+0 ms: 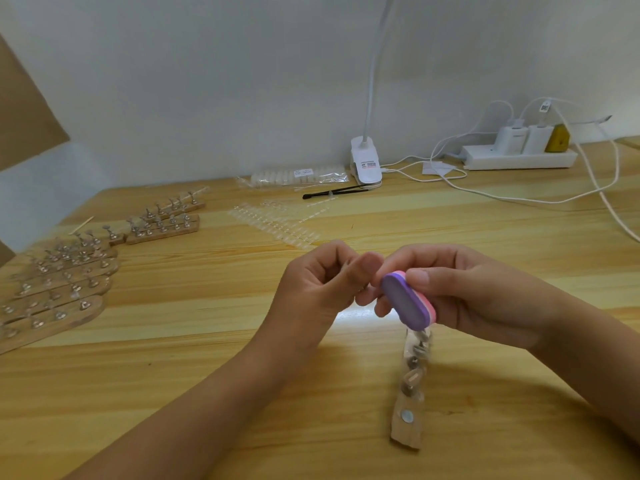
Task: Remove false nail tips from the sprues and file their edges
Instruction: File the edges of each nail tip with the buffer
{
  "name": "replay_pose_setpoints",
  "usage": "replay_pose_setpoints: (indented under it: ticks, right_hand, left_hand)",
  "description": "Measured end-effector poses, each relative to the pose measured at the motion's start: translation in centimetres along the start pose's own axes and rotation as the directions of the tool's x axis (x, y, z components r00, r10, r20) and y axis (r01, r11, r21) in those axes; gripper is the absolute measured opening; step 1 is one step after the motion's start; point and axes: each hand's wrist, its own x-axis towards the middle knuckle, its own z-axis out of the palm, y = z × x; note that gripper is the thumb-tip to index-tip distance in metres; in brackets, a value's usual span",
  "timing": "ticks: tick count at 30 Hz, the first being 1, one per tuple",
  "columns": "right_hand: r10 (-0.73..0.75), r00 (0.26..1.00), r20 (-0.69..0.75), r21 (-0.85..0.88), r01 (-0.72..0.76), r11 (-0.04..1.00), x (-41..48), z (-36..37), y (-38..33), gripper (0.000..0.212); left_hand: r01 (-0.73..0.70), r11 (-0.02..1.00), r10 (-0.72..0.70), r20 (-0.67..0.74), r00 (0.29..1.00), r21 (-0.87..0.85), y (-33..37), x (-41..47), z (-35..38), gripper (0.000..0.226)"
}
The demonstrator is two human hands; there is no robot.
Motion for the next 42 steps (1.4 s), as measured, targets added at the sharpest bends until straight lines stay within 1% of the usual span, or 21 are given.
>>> replay_pose_setpoints:
  ticks: [2,5,7,9,12,15,18,22,24,26,29,32,34,35,38,42]
  right_hand:
    - [0.000,1.000,-0.027,0.001,0.000,1.000,0.0,0.1,-0.1,0.027]
    - [-0.015,0.996,-0.085,-0.025,0.013,1.000,-0.1,0.1,-0.3,0.027]
    - [-0.049,0.989,-0.142,-0.083,0.037,0.996,-0.1,0.1,-0.4,0.024]
    - [-0.105,0.977,-0.188,-0.205,0.065,0.977,-0.2,0.1,-0.5,0.020]
    - [-0.195,0.968,-0.157,-0.410,0.116,0.905,-0.4,0.3,-0.6,0.018]
    - [-0.235,0.965,-0.117,-0.468,0.155,0.870,-0.2,0.8,-0.2,0.017]
    - [-0.272,0.953,-0.131,-0.546,0.160,0.823,0.0,0.7,0.2,0.019]
    - [-0.309,0.936,-0.167,-0.594,0.154,0.789,0.0,0.6,0.4,0.022]
    - [-0.355,0.918,-0.173,-0.634,0.172,0.754,0.0,0.7,0.5,0.023]
    - [-0.430,0.889,-0.160,-0.692,0.210,0.690,0.2,0.8,0.6,0.024]
    - [-0.534,0.843,-0.067,-0.815,0.263,0.517,0.2,0.8,0.8,0.025]
    - [-0.586,0.809,0.047,-0.895,0.294,0.334,0.3,0.7,1.1,0.022]
    - [-0.593,0.797,0.116,-0.936,0.288,0.203,0.4,0.6,1.3,0.021]
    - [-0.590,0.795,0.139,-0.947,0.281,0.156,0.4,0.5,1.4,0.020]
    - [-0.580,0.796,0.172,-0.966,0.252,0.059,0.3,0.2,1.2,0.021]
    - [-0.571,0.801,0.178,-0.978,0.209,-0.012,0.1,-0.1,1.0,0.022]
  left_hand:
    - [0.049,0.998,-0.048,0.038,0.998,-0.041,0.0,0.1,0.0,0.045]
    - [0.100,0.992,-0.098,0.024,0.995,-0.076,0.1,0.2,0.2,0.049]
    - [0.154,0.982,-0.156,-0.008,0.988,-0.111,0.2,0.3,0.1,0.046]
    - [0.223,0.963,-0.229,-0.024,0.973,-0.152,0.3,0.4,0.0,0.043]
    - [0.290,0.937,-0.297,-0.008,0.955,-0.196,0.4,0.5,0.0,0.038]
    - [0.339,0.918,-0.340,0.030,0.940,-0.205,0.1,0.5,0.2,0.050]
    - [0.400,0.875,-0.400,0.058,0.915,-0.271,0.0,0.6,0.3,0.059]
    - [0.441,0.819,-0.442,0.085,0.893,-0.368,-0.1,0.7,0.1,0.054]
    - [0.451,0.790,-0.458,0.089,0.885,-0.417,-0.1,0.7,0.0,0.049]
    - [0.467,0.754,-0.482,0.095,0.871,-0.461,-0.1,0.8,-0.1,0.043]
    - [0.496,0.698,-0.511,0.126,0.850,-0.517,0.1,0.9,-0.2,0.033]
    - [0.524,0.658,-0.518,0.179,0.836,-0.541,0.1,0.9,-0.3,0.028]
    - [0.541,0.657,-0.518,0.208,0.830,-0.525,0.1,0.9,-0.4,0.031]
    - [0.548,0.662,-0.516,0.219,0.828,-0.512,0.1,0.9,-0.5,0.031]
    - [0.552,0.673,-0.505,0.240,0.829,-0.492,0.1,1.0,-0.8,0.032]
    - [0.545,0.660,-0.512,0.221,0.830,-0.517,0.0,1.1,-0.9,0.033]
